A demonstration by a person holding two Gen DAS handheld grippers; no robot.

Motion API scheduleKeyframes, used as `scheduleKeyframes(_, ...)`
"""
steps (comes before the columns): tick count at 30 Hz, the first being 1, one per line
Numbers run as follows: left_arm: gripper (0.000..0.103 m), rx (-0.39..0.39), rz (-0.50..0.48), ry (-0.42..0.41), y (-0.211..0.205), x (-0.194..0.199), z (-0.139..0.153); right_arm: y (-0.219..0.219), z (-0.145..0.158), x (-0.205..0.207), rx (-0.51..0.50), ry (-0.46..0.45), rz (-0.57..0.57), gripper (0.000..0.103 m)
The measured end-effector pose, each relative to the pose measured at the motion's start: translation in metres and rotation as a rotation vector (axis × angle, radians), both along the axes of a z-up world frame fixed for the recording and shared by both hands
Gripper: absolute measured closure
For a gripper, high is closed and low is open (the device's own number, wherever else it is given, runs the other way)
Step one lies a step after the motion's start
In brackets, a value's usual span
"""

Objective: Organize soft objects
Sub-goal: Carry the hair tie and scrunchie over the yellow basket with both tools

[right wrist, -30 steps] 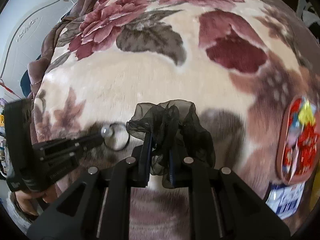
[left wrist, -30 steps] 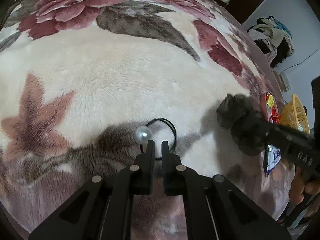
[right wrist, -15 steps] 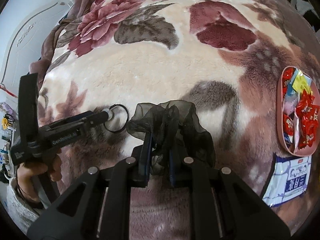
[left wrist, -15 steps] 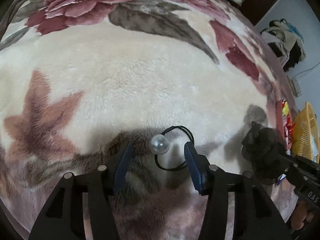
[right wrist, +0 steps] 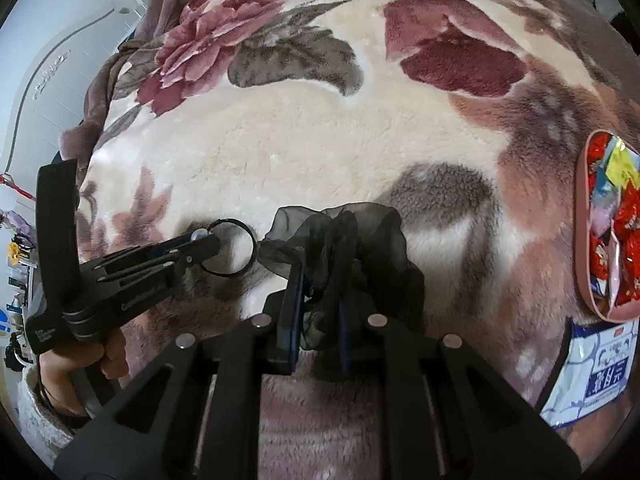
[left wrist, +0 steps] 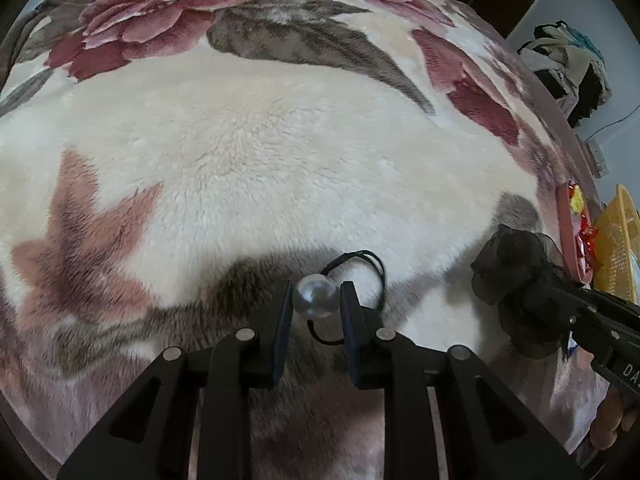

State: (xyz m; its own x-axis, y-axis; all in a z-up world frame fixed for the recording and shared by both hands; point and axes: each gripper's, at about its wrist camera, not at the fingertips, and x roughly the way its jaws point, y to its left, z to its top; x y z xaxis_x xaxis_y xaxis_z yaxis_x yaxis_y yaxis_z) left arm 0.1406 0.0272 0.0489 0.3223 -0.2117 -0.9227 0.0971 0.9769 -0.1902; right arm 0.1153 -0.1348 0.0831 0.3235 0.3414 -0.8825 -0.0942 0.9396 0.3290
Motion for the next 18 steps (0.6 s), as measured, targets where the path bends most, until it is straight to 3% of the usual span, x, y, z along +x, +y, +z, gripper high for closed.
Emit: scheduleKeyframes(18, 0.08, 0.015, -0.1, -0.117, -0.047, -0.056, 0.077, -0.031, 0.063, -0.07, 0.004, -0.118, -0.068, 0.088)
